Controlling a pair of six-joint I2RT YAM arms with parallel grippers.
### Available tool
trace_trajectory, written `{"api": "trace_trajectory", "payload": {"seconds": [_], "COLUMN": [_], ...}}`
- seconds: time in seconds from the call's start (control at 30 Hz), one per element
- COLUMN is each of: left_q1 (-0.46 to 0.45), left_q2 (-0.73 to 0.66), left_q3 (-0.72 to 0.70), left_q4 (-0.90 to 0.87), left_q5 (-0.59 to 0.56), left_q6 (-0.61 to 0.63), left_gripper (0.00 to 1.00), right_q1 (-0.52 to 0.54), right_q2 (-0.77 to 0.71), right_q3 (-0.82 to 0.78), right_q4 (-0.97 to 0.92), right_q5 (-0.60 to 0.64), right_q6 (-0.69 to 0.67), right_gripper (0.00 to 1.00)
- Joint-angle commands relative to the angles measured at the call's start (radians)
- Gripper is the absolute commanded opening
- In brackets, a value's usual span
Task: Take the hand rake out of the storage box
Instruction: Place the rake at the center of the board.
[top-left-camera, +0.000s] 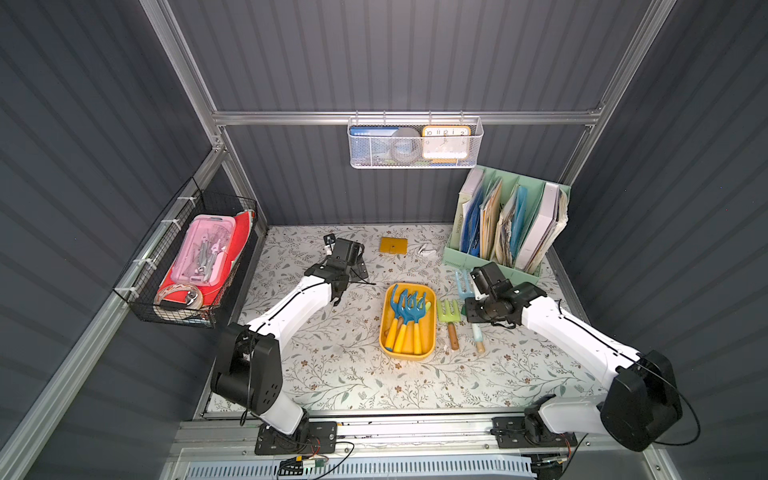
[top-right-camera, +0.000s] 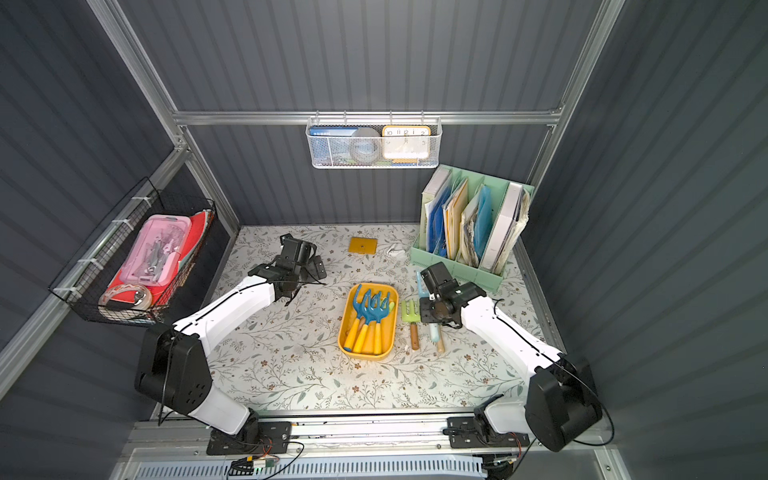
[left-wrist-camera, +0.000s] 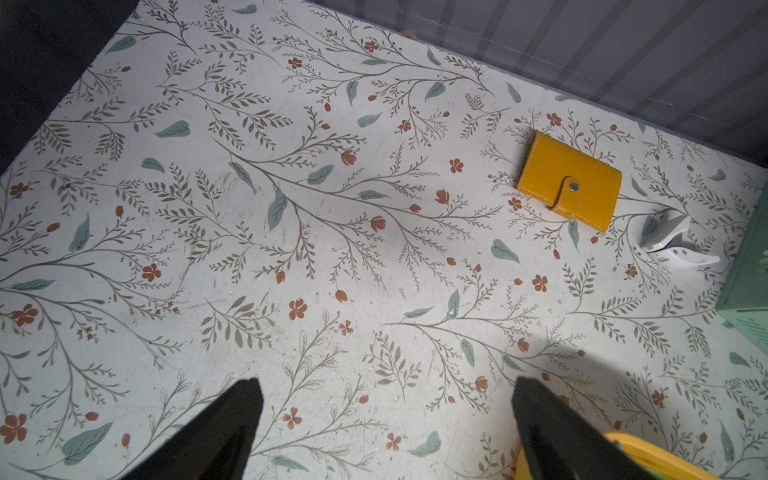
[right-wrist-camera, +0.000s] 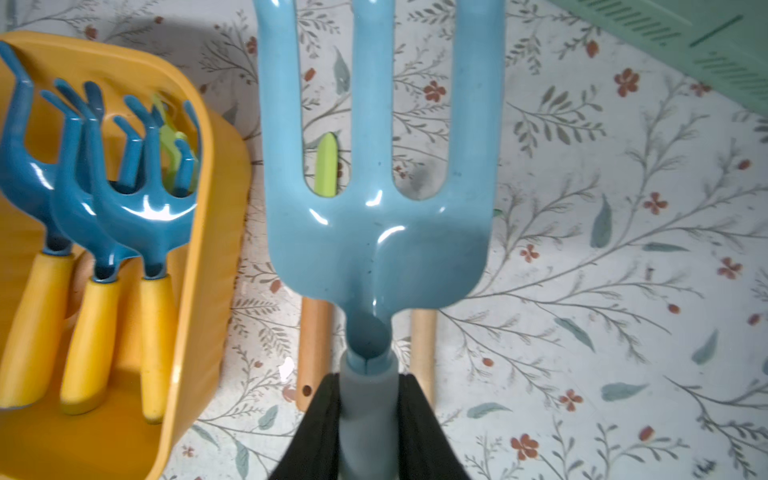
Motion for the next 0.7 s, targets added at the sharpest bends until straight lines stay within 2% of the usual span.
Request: {"api": "trace_trajectory", "payload": {"seconds": [0.0, 0.3, 0.67], "left_q1": [-0.003, -0.003, -0.001], "left_q2": [0.017, 0.012, 0.036], "left_q3": [0.028, 0.027, 0.053], "left_q4": [-0.017, -0.004, 0.022], "left_q5": [-0.014, -0.001, 0.022], "left_q6": [0.001, 0.004, 0.051], "left_gripper": [1.00, 1.00, 1.00], "right_q1": [-0.057, -0.203, -0.271], "right_q2": [-0.023, 0.020, 0.183], "right_q3": [-0.024, -0.023, 0.072], "right_q4": [-0.060, -0.078, -0.156], "right_q5": [0.007, -0.048, 0.066], "right_q6": [-0.088, -0.136, -0.195], "right_gripper": [0.12, 0.12, 0.11]}}
